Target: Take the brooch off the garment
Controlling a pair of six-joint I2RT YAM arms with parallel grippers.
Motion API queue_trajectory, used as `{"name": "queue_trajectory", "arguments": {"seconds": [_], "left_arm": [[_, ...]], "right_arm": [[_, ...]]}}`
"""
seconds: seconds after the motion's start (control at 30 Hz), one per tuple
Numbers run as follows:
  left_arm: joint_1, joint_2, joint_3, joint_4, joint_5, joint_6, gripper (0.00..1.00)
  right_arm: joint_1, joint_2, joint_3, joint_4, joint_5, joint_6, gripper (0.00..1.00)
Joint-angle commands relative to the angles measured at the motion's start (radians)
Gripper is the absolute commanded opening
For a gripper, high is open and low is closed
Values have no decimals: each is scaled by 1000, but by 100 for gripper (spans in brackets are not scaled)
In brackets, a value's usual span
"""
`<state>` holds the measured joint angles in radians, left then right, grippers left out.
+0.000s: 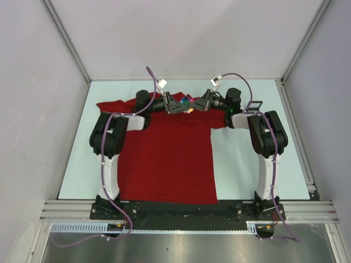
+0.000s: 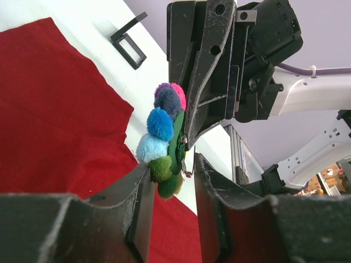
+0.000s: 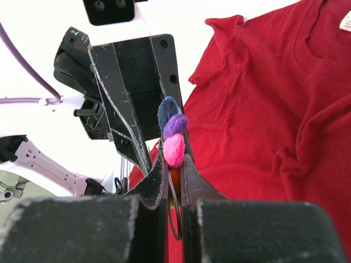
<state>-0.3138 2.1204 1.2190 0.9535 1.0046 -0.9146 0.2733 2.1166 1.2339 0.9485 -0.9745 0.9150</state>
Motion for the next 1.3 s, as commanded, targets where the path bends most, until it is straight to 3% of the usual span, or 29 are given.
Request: {"name": "queue_trajectory", "arguments": {"seconds": [0.0, 0.27, 0.73, 0.9, 1.27], "left_arm": [[-24, -45, 43, 76, 40, 8, 34], [-24, -16, 63, 128, 80, -50, 31], [-28, 3, 102, 82, 115, -50, 25], [-28, 1, 116, 28, 135, -15, 23], [-28, -31, 177, -263, 147, 198, 21]], "right_arm": [[10, -40, -1, 4, 17, -30, 0], [14, -41, 1, 9, 8, -33, 0], [37, -50, 24, -85, 10, -110, 0], [46, -56, 38, -140, 10, -159, 0], [72, -72, 76, -307, 22, -287, 0]]}}
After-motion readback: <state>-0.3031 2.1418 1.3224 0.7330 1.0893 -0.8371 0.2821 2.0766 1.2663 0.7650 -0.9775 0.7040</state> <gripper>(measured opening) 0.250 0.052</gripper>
